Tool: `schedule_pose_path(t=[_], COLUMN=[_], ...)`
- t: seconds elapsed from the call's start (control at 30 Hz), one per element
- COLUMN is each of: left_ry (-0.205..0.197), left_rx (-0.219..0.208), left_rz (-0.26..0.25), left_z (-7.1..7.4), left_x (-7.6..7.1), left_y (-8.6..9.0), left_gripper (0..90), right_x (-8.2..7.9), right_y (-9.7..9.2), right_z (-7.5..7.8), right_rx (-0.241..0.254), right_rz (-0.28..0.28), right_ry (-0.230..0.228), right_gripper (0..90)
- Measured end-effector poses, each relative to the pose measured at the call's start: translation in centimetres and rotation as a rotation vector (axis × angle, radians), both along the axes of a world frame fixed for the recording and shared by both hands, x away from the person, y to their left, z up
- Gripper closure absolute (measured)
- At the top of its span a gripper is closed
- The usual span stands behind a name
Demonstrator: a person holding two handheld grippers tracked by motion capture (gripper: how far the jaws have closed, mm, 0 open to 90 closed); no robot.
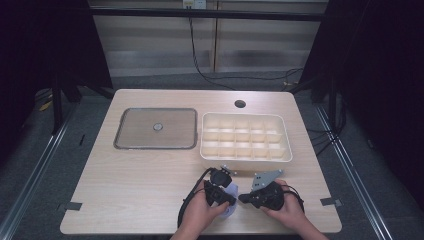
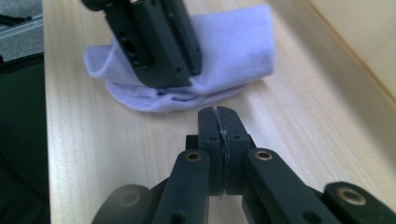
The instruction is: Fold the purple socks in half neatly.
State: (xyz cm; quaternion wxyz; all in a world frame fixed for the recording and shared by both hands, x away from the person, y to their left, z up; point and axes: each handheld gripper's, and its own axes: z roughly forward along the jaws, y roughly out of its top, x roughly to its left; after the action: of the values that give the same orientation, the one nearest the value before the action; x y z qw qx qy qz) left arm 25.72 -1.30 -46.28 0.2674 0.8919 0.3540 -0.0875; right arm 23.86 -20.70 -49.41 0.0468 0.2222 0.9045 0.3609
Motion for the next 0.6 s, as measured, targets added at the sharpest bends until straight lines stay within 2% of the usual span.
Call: schedule_pose_path(t=[0.13, 0.4, 0.6], left_ry=[-0.026, -0.026, -0.025], left_rx=[0.005, -0.002, -0.007], left_rz=[0.006, 0.005, 0.013], left_z=[-0.1, -0.2, -0.2], left_x=[-0.3, -0.3, -0.4], left_y=[-0.2, 0.0, -0.1], left_gripper=[82.6, 83.0, 83.0], right_x=[0.2, 0.7, 1.1], right_y=[-0.4, -0.6, 0.2], right_z=[0.6, 2.0, 2.8], right_rx=[0.028, 0.078, 0.102], right_rz=[-0.025, -0.052, -0.041], right_ry=[-0.02, -0.041, -0.054], right_gripper=[89.7, 90.0, 90.0])
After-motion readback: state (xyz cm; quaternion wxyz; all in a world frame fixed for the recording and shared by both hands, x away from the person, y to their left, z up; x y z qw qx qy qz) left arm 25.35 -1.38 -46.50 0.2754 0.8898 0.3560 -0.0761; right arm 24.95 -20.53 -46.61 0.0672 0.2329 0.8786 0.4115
